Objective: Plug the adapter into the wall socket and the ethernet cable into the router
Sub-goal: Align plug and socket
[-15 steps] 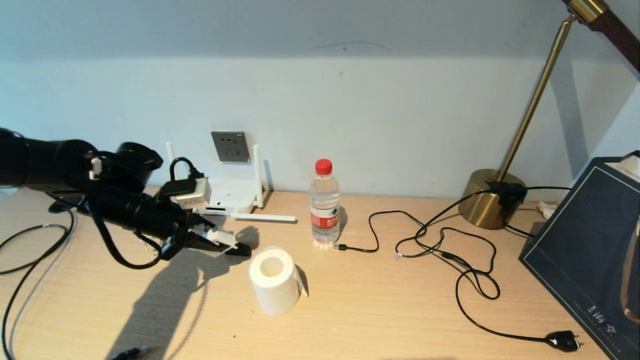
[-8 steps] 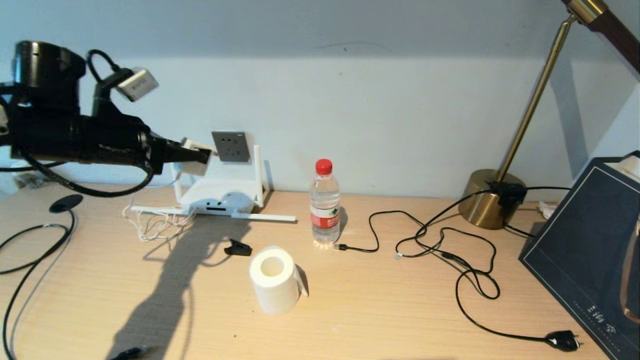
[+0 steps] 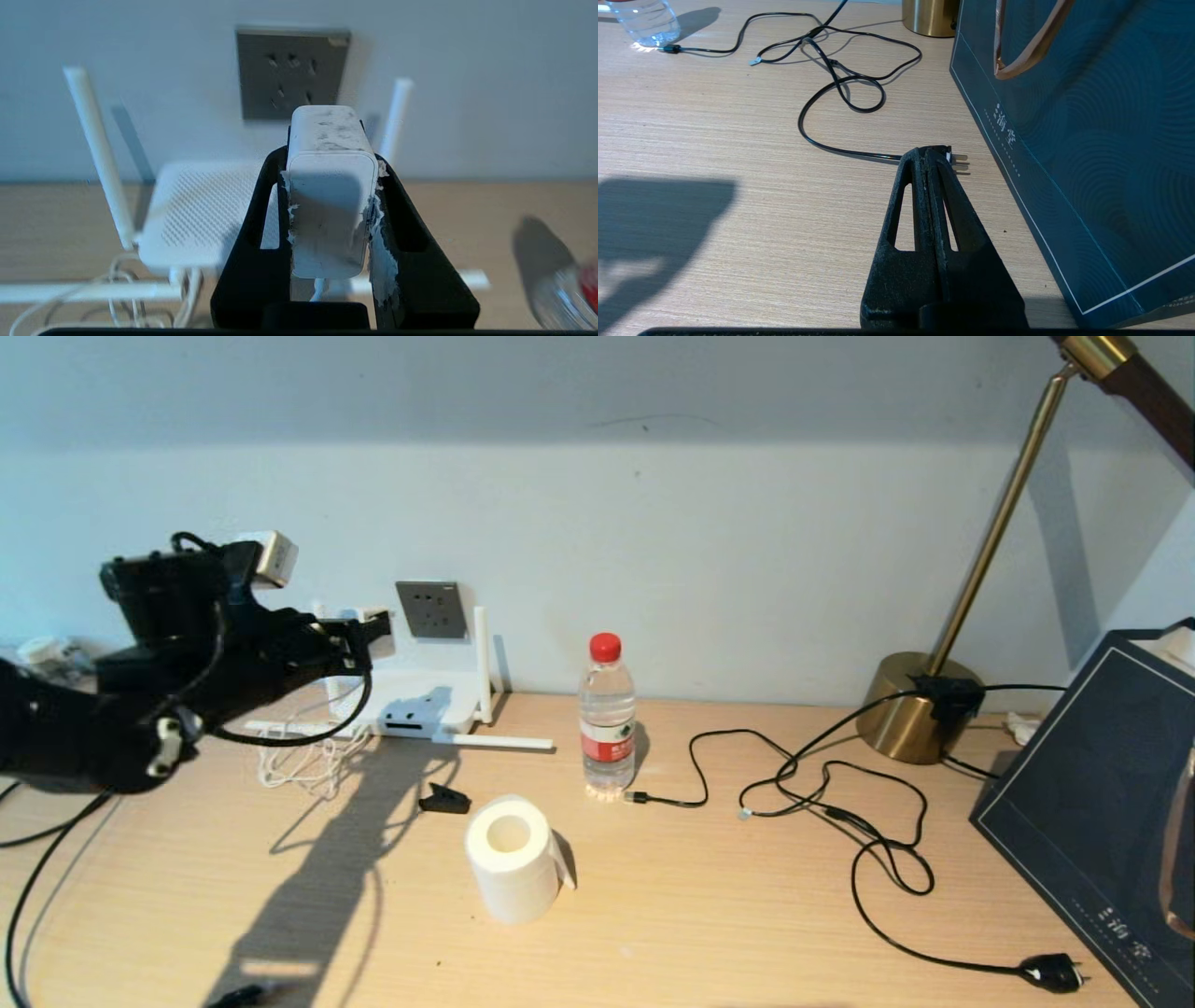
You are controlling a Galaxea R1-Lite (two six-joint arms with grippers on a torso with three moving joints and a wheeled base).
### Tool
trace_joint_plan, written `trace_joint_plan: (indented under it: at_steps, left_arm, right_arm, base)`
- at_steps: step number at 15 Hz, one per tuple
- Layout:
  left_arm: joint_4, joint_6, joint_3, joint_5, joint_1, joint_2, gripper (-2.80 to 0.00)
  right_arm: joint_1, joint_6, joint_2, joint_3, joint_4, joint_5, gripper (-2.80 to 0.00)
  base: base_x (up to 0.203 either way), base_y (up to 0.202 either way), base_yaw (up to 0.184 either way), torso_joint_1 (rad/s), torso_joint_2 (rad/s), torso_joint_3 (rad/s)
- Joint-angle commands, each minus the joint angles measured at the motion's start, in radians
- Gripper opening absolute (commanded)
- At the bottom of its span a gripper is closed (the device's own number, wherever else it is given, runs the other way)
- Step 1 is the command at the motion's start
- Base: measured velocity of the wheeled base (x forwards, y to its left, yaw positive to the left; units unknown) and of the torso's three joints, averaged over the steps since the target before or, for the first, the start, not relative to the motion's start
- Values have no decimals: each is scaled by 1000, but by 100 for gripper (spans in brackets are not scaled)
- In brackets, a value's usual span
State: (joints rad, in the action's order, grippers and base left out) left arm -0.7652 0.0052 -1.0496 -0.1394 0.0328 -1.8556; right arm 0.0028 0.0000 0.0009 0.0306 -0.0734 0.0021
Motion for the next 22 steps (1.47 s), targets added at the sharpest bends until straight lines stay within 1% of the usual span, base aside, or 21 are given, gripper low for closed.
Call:
trace_joint_plan:
  at_steps: [1, 3, 5, 8, 9, 12, 15, 19, 22]
  left_arm:
    - [-415, 7, 58, 88, 23, -167, -280]
    - [-539, 17, 17, 117, 30, -258, -280]
    - [-605, 29, -38, 124, 28, -322, -280]
    - [-683, 53, -51, 120, 32, -373, -280]
    - [-693, 54, -54, 119, 35, -387, -280]
    - [-697, 55, -68, 118, 40, -419, -280]
    - [-685, 53, -147, 93, 40, -467, -280]
    - [-594, 49, -197, 90, 41, -484, -280]
    - [-540, 48, -280, 91, 41, -512, -280]
  right_arm:
    - [0, 0, 1, 0, 0, -1, -280]
    - [0, 0, 1, 0, 0, 0, -280]
    - [0, 0, 1, 0, 0, -1, -280]
    - [0, 0, 1, 0, 0, 1, -280]
    - [0, 0, 1, 0, 0, 1, -280]
    - [0, 0, 1, 0, 0, -1, -280]
    - [0, 0, 1, 0, 0, 1, -280]
    - [0, 0, 1, 0, 0, -1, -280]
    - [0, 0, 1, 0, 0, 1, -280]
  base:
    - [0, 0, 0, 0, 0, 0]
    - [0, 0, 0, 0, 0, 0]
    - [0, 0, 0, 0, 0, 0]
    - [0, 0, 0, 0, 0, 0]
    - [0, 0, 0, 0, 0, 0]
    - [0, 0, 0, 0, 0, 0]
    - [0, 0, 0, 0, 0, 0]
    - [0, 0, 0, 0, 0, 0]
    - [0, 0, 0, 0, 0, 0]
